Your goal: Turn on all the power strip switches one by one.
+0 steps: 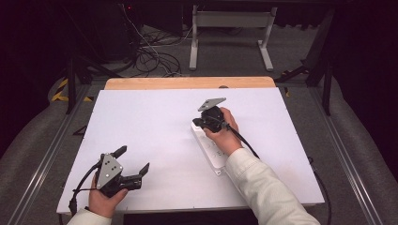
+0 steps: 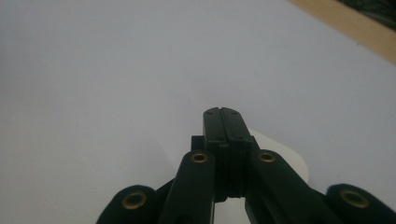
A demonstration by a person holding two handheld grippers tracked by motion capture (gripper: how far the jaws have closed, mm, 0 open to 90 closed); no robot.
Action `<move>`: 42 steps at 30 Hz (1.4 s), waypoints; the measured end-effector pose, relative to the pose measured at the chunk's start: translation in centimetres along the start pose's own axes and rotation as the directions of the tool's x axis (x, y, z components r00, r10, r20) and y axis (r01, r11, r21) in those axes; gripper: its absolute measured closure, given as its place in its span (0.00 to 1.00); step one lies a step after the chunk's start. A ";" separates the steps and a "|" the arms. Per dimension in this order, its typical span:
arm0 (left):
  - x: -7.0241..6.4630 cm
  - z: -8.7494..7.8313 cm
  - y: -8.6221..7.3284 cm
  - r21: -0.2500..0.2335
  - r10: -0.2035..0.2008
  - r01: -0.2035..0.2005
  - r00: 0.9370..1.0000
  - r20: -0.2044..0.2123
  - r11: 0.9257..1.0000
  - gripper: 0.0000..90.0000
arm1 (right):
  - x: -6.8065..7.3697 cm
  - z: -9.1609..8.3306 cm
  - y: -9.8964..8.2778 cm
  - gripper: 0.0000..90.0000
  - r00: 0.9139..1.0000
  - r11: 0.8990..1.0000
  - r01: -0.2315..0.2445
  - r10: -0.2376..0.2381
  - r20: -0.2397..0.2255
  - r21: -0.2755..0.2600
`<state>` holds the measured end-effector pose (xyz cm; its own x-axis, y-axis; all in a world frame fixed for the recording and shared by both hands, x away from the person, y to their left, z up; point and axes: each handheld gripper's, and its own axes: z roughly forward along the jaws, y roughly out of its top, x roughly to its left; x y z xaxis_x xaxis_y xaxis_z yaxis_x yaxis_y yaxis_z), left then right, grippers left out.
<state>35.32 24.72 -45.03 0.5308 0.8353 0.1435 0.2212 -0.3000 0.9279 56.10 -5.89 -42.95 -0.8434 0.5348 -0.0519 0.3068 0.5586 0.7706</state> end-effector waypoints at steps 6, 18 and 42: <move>-0.1 -0.1 0.0 -0.003 0.009 -0.009 1.000 -0.004 1.000 0.10 | 0.7 -1.7 0.4 0.89 1.000 0.999 0.029 -0.029 0.002 -0.013; 0.0 -0.2 0.0 -0.007 -0.001 0.001 1.000 -0.005 1.000 0.10 | 1.6 -3.1 0.7 0.56 0.997 0.996 0.073 -0.072 0.013 -0.052; -0.1 -0.2 0.1 -0.008 0.004 -0.004 1.000 -0.008 1.000 0.10 | 2.1 -9.8 -2.0 0.28 0.998 0.986 0.061 -0.056 0.032 -0.154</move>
<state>35.10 24.75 -44.88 0.5252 0.8377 0.1498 0.2127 -0.2997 0.9300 49.42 -12.10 -38.36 -0.8449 0.5223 -0.1152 0.1835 0.4853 0.8549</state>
